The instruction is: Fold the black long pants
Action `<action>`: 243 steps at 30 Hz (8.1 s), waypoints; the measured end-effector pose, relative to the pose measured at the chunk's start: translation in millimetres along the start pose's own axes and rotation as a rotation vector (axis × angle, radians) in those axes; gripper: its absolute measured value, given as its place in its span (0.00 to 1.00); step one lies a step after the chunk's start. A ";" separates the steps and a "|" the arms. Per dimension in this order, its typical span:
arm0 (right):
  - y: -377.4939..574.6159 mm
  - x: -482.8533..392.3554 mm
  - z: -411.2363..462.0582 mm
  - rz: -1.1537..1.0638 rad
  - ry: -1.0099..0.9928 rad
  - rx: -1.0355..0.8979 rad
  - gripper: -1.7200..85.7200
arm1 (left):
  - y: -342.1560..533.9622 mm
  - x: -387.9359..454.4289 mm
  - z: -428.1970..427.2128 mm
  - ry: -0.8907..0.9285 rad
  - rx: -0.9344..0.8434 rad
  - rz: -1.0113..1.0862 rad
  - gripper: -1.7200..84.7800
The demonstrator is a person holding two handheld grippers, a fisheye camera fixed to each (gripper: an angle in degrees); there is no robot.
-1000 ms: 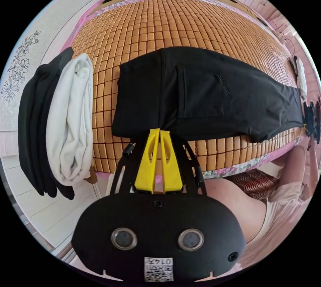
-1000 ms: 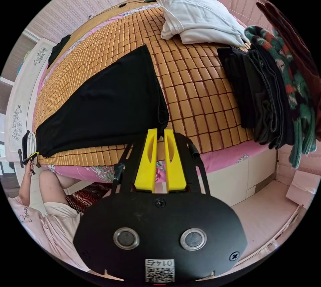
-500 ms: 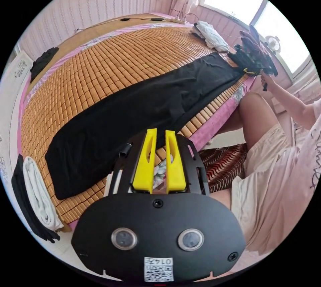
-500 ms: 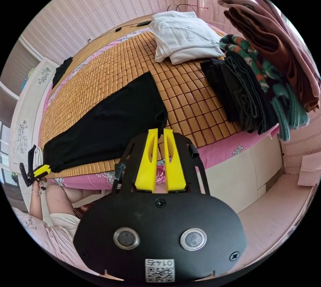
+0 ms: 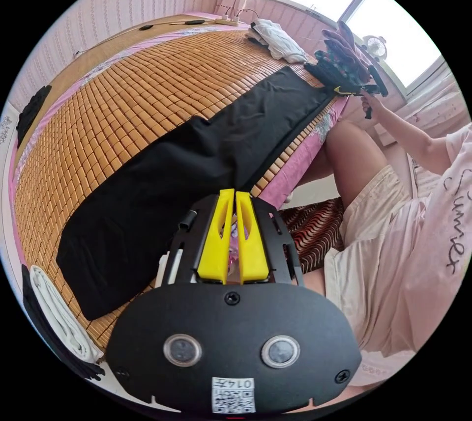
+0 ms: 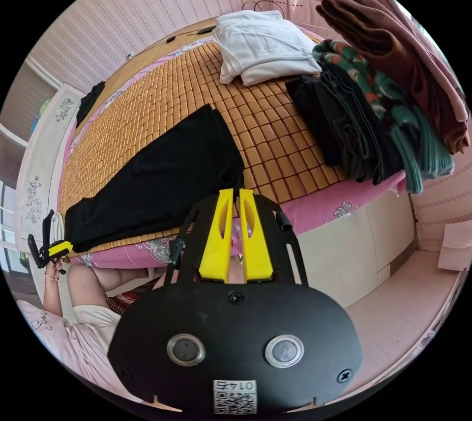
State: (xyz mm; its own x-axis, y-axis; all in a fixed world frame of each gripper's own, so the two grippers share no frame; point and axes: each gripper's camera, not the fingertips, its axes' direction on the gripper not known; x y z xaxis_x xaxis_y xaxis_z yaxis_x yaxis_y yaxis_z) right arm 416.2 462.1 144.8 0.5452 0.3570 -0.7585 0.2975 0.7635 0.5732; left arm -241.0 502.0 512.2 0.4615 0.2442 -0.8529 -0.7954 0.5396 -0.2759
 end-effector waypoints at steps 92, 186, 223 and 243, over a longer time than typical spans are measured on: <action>-6.5 -1096.0 164.2 -1.850 -0.743 -0.395 0.03 | 399.4 -279.6 -147.8 -0.111 0.432 -0.320 0.25; -108.1 -218.8 46.0 -0.002 0.206 -0.157 0.18 | 125.9 -37.8 38.3 0.088 0.170 -0.442 0.01; -88.2 -136.9 -128.6 -0.472 -0.961 0.380 0.05 | 43.1 -18.7 122.3 0.091 0.032 -0.384 0.01; 40.0 -498.7 104.7 -0.962 -0.468 -0.346 0.06 | 147.7 -48.3 66.0 0.141 0.185 -0.578 0.05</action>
State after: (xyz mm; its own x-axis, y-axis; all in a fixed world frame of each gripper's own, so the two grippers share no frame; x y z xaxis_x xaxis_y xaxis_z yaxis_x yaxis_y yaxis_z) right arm 238.3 258.3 578.5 0.4685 -0.6426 -0.6063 0.5592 0.7470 -0.3596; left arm -354.9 623.1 541.8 0.7306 -0.2313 -0.6424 -0.3451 0.6868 -0.6397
